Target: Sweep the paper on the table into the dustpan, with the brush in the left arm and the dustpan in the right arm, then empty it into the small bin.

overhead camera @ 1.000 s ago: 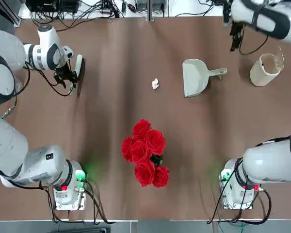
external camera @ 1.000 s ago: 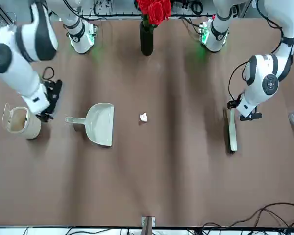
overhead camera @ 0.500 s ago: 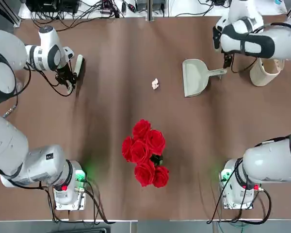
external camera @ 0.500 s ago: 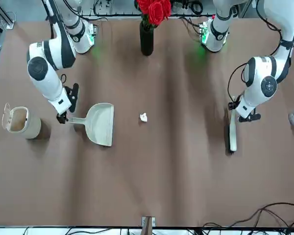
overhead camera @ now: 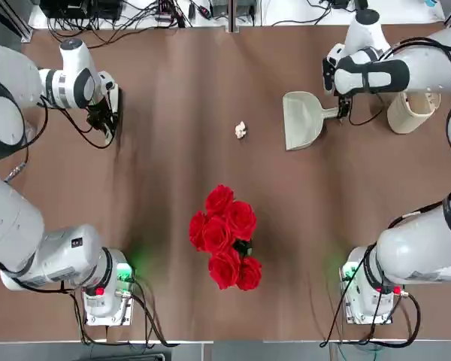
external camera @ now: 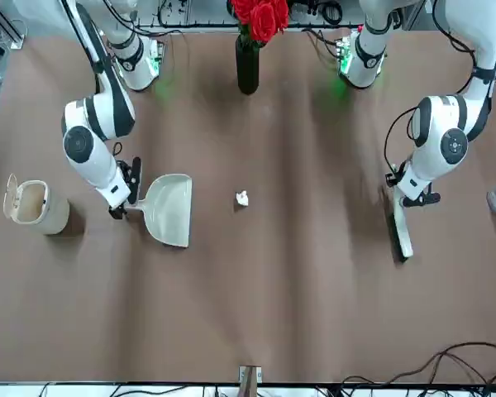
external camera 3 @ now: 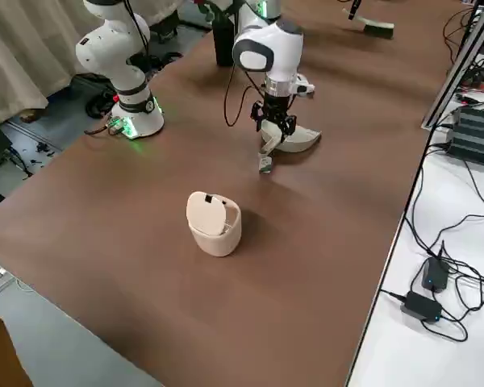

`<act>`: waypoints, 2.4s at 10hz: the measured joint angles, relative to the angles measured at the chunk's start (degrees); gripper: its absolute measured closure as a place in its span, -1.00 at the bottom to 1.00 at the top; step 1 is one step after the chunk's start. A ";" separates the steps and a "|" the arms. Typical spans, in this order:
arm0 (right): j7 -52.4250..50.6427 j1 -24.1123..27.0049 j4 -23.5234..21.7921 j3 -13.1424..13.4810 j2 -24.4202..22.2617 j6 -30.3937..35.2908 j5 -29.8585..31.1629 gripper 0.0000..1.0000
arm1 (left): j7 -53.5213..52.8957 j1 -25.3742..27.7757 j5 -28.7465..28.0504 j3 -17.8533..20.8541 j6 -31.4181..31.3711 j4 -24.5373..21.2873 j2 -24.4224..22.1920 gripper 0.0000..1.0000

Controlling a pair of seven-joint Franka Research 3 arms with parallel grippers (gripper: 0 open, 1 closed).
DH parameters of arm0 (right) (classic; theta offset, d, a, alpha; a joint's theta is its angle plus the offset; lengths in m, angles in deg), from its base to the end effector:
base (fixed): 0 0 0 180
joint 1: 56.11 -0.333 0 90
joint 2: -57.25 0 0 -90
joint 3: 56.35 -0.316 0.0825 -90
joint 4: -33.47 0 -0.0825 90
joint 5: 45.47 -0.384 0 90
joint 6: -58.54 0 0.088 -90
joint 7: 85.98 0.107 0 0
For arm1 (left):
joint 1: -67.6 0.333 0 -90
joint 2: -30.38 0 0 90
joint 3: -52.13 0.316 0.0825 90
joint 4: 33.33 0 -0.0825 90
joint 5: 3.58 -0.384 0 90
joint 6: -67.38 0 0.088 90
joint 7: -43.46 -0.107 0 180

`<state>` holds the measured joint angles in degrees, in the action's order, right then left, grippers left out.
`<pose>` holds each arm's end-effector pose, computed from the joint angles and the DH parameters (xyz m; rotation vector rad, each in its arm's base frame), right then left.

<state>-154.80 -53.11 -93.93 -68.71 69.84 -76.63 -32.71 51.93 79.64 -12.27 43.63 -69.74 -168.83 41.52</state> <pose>0.5320 0.0849 0.2711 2.2292 2.1304 -0.1802 0.4905 0.0301 0.2327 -3.0568 -0.1383 0.2440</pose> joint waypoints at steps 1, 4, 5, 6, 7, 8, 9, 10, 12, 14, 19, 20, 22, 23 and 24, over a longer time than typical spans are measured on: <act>0.00 0.05 0.03 0.16 0.72 -1.02 0.37 -1.00 | -0.07 -0.02 -0.05 -0.06 0.08 0.23 -0.02 0.46; 0.00 0.53 0.03 0.71 2.56 -3.29 2.26 -1.00 | -0.60 -0.14 -1.46 -3.71 10.65 5.33 -0.79 0.46; 0.00 0.60 0.03 0.86 3.04 -3.97 2.54 -1.00 | -0.51 -0.16 -1.55 -6.09 15.91 8.21 -1.07 0.46; 0.00 0.66 0.03 1.18 3.46 -4.69 3.04 -1.00 | 0.11 -0.20 -1.56 -9.06 18.94 10.23 -1.20 0.46; 0.00 0.70 0.03 1.47 3.86 -5.37 3.21 -1.00 | 2.27 -0.37 -1.57 -12.48 20.47 11.02 -1.20 0.46; 0.00 0.72 0.03 1.59 4.16 -5.74 3.29 -0.99 | 5.47 -0.93 -1.58 -16.05 21.67 11.02 -1.18 0.46; 0.00 0.72 0.03 1.60 4.28 -5.81 3.35 -0.96 | 8.05 -1.91 -1.59 -18.66 22.46 11.01 -1.15 0.46; 0.00 0.71 0.03 1.59 4.28 -5.84 3.39 -0.95 | 10.80 -3.09 -1.59 -20.53 22.64 11.02 -1.13 0.46; -0.01 0.67 0.03 1.57 4.29 -5.88 3.99 -0.41 | 18.54 -8.88 -1.57 -22.55 22.66 11.32 -0.17 0.46; -0.01 0.66 0.03 1.57 4.31 -5.88 4.24 0.21 | 25.62 -17.68 -1.57 -22.94 22.68 13.58 2.58 0.46; -0.04 0.36 1.44 0.74 3.88 -2.66 4.60 0.35 | 37.43 -28.74 -1.53 -22.97 23.11 25.94 14.49 0.46; -0.03 -0.07 3.02 -0.50 3.56 -0.38 4.65 0.35 | 39.80 -30.12 -1.53 -22.95 23.33 27.59 16.81 0.46; 0.83 -0.98 6.28 -3.31 2.94 3.65 4.65 0.35 | 42.45 -32.20 -1.53 -22.95 23.38 28.88 19.52 0.46; 2.78 -1.41 7.48 -4.69 2.80 5.27 5.13 0.35 | 42.87 -32.68 -1.53 -22.95 23.41 29.26 19.70 0.46; 6.71 -1.80 8.50 -6.43 2.81 7.45 7.44 0.35 | 43.18 -32.83 -1.53 -22.97 23.60 29.72 19.70 0.46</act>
<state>-148.09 -54.91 -85.43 -75.14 72.65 -69.17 -25.27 95.11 46.81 -13.81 20.66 -46.14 -139.12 61.22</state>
